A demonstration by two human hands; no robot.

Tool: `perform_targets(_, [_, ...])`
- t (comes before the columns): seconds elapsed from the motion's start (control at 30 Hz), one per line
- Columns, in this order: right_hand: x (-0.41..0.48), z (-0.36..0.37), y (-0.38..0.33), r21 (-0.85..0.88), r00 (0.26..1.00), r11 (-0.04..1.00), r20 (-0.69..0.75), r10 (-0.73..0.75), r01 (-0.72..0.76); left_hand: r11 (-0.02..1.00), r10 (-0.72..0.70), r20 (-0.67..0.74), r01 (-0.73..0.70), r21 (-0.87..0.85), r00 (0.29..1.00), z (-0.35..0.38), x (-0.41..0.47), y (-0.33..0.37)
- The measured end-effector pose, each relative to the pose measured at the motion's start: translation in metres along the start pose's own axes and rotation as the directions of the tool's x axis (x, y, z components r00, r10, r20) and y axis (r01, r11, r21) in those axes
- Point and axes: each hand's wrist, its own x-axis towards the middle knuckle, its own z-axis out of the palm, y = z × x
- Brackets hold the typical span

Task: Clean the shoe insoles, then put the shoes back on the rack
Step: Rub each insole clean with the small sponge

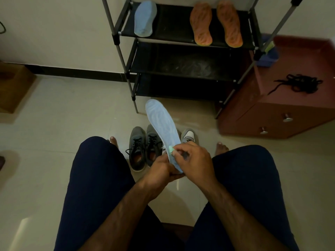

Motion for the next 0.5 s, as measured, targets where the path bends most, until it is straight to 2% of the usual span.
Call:
perform_targets(0.13, [-0.007,0.002,-0.004,0.029,0.995,0.999,0.094,-0.021,0.019,1.0,0.006,-0.004,-0.007,-0.01,1.0,-0.004,-0.003,0.002])
perform_targets(0.27, [0.006,-0.002,0.003,0.0,0.999,1.0,0.019,0.026,-0.026,1.0,-0.023,0.011,0.023,-0.003,1.0,0.001,-0.002,0.0])
perform_targets(0.43, [-0.006,0.0,-0.001,0.018,0.996,1.0,0.086,-0.015,0.014,1.0,0.009,-0.023,-0.009,0.004,1.0,-0.001,-0.003,0.0])
perform_targets(0.5, [0.001,-0.004,0.004,-0.002,0.999,1.0,0.044,0.026,-0.026,1.0,0.0,-0.024,0.001,0.01,1.0,-0.001,-0.002,0.001])
